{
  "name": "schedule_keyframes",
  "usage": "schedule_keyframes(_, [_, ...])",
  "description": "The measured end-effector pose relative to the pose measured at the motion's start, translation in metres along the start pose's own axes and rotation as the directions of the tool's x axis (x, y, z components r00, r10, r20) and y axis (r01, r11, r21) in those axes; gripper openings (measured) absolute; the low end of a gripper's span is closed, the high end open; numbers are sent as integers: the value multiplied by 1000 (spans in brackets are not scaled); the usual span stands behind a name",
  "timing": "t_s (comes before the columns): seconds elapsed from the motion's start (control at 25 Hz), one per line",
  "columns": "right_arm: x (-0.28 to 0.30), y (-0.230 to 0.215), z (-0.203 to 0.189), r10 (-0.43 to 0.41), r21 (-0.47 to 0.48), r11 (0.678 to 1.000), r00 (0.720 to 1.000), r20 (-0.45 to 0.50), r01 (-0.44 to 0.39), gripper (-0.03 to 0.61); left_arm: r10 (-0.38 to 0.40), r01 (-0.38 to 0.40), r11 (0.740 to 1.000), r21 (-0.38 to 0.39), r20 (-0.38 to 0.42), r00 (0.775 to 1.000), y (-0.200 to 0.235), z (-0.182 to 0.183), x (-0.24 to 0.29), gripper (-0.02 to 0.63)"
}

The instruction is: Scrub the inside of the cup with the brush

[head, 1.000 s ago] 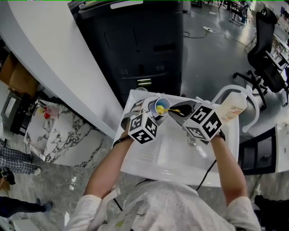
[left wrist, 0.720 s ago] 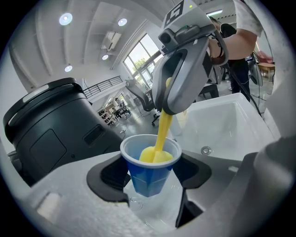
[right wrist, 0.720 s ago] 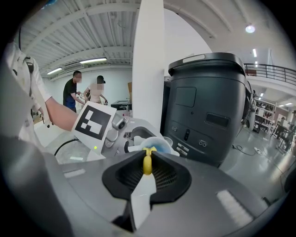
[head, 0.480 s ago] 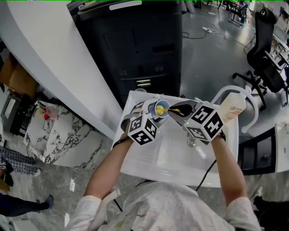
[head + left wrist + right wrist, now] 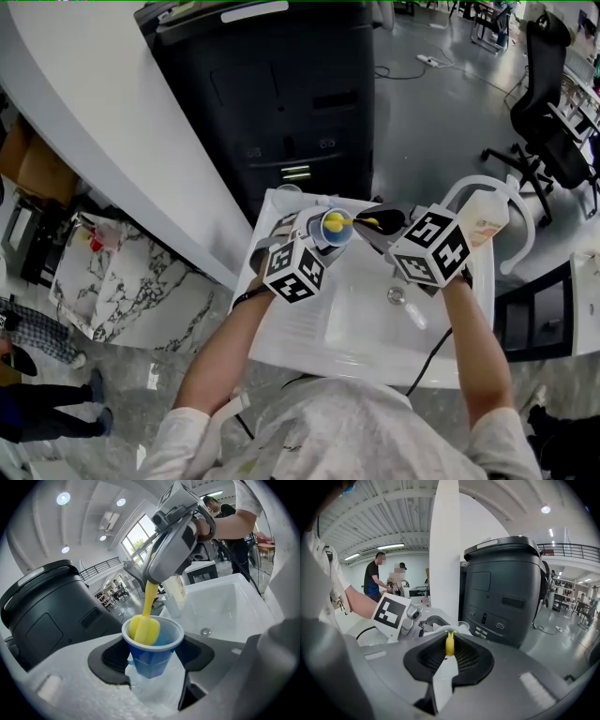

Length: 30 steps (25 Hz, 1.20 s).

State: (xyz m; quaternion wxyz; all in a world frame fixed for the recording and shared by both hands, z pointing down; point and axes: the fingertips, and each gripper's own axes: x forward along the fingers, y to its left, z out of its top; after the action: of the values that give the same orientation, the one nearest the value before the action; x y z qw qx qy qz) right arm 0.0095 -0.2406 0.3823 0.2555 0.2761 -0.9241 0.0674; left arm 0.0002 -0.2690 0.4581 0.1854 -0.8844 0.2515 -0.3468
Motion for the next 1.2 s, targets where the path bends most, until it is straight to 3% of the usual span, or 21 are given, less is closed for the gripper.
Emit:
schedule_keyframes(0.56, [-9,-13,-10,-29,32,999,999,-13,30,35,25,-25,1000,-10,18,1000,6,6,-1,302])
schedule_keyframes(1.2, [-4,5,-17,11,45,999,1000,-29,-10,35,36,-36,999,-38,1,999,10,-1,0,302])
